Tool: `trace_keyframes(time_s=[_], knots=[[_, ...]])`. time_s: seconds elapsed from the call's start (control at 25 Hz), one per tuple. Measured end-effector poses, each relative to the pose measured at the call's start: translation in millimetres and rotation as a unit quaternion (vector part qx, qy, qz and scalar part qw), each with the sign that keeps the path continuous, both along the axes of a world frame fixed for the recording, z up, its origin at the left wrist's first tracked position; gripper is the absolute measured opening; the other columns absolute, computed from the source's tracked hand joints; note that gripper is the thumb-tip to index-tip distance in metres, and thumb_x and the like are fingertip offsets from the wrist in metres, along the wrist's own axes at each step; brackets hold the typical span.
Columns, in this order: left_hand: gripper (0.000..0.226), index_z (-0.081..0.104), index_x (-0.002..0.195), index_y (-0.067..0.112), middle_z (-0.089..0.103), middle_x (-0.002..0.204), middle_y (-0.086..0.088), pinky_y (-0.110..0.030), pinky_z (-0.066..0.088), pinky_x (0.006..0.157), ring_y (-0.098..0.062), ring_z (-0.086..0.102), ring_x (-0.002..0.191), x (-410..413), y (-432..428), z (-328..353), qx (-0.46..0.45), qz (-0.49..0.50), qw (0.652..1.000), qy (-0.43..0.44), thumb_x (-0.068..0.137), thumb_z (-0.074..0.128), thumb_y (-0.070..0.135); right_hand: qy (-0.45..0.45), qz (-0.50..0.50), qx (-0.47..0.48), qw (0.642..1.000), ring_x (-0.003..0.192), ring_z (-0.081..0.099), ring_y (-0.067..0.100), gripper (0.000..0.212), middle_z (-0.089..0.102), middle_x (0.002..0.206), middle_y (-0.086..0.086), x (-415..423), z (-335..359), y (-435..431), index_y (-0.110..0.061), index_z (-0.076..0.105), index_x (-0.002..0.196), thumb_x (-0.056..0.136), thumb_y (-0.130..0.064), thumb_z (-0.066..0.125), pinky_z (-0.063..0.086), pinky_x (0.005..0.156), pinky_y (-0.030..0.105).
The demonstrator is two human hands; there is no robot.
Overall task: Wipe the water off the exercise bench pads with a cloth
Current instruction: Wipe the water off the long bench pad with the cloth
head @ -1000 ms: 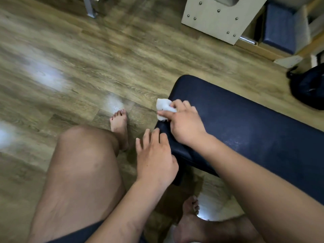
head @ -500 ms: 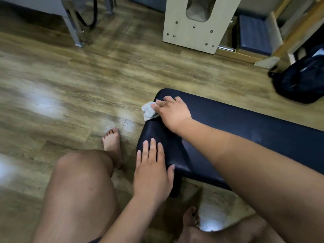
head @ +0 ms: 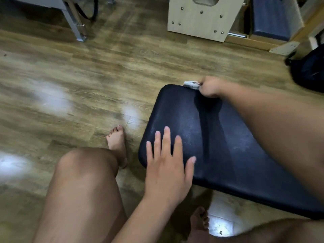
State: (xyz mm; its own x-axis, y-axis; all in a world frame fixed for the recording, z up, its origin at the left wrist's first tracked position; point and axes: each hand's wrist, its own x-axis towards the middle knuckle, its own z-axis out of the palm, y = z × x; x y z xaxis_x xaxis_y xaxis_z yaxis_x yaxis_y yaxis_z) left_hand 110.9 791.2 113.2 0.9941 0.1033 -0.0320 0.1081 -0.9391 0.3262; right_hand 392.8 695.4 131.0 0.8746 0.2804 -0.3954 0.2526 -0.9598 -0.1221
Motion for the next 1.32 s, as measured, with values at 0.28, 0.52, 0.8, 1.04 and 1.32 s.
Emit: trace_keyframes(time_s=[0.28, 0.52, 0.8, 1.04, 1.32], knots=[[0.101, -0.002, 0.156, 0.021, -0.015, 0.164, -0.004, -0.067, 0.015, 0.114, -0.045, -0.008, 0.148, 82.1, 15.0, 18.4, 0.054, -0.062, 0.970, 0.227, 0.086, 0.056, 0.065, 0.024, -0.101, 0.018, 0.994, 0.079, 0.060, 0.031, 0.026, 0.063, 0.088, 0.022, -2.8, 5.8, -102.2, -0.003, 0.066, 0.101, 0.095, -0.014, 0.043, 0.038, 0.060, 0.028], [0.105, -0.007, 0.156, 0.013, -0.017, 0.163, -0.012, -0.075, 0.018, 0.108, -0.056, -0.010, 0.143, 93.8, 7.3, 11.7, 0.083, -0.078, 0.958, 0.265, 0.088, 0.058, 0.061, 0.064, -0.035, 0.117, 0.990, 0.076, 0.046, 0.019, 0.014, 0.055, 0.080, 0.010, 10.6, 9.4, -42.6, -0.012, 0.058, 0.076, 0.086, -0.007, 0.049, 0.030, 0.058, 0.031], [0.106, -0.009, 0.156, 0.016, -0.019, 0.163, -0.008, -0.075, 0.012, 0.109, -0.053, -0.013, 0.144, 95.0, 8.2, 13.1, 0.076, -0.064, 0.954, 0.282, 0.088, 0.058, 0.061, 0.078, 0.014, 0.219, 0.972, 0.103, 0.052, 0.015, 0.042, 0.060, 0.117, -0.001, 9.2, -8.8, 37.6, -0.019, 0.063, 0.117, 0.099, -0.047, 0.038, 0.034, 0.082, 0.023], [0.086, 0.009, 0.155, 0.013, 0.002, 0.164, -0.014, -0.078, 0.004, 0.107, -0.051, 0.005, 0.146, 108.1, -52.0, 36.2, 0.225, -0.159, 0.939, 0.205, 0.090, 0.061, 0.034, -0.012, -0.077, 0.111, 0.991, 0.083, 0.055, 0.025, 0.041, 0.059, 0.084, 0.009, -9.7, -14.4, -138.9, -0.016, 0.056, 0.080, 0.097, -0.049, 0.041, 0.031, 0.059, 0.030], [0.125, -0.008, 0.156, 0.021, -0.015, 0.164, -0.007, -0.081, 0.007, 0.104, -0.053, -0.013, 0.144, 141.7, -219.4, 37.7, 0.207, -0.396, 0.872, 0.199, 0.072, 0.077, 0.059, -0.013, -0.267, -0.122, 0.956, 0.125, 0.048, 0.036, 0.057, 0.050, 0.139, 0.021, -29.3, -4.7, -341.6, -0.009, 0.056, 0.129, 0.099, -0.048, 0.026, 0.038, 0.104, 0.038]])
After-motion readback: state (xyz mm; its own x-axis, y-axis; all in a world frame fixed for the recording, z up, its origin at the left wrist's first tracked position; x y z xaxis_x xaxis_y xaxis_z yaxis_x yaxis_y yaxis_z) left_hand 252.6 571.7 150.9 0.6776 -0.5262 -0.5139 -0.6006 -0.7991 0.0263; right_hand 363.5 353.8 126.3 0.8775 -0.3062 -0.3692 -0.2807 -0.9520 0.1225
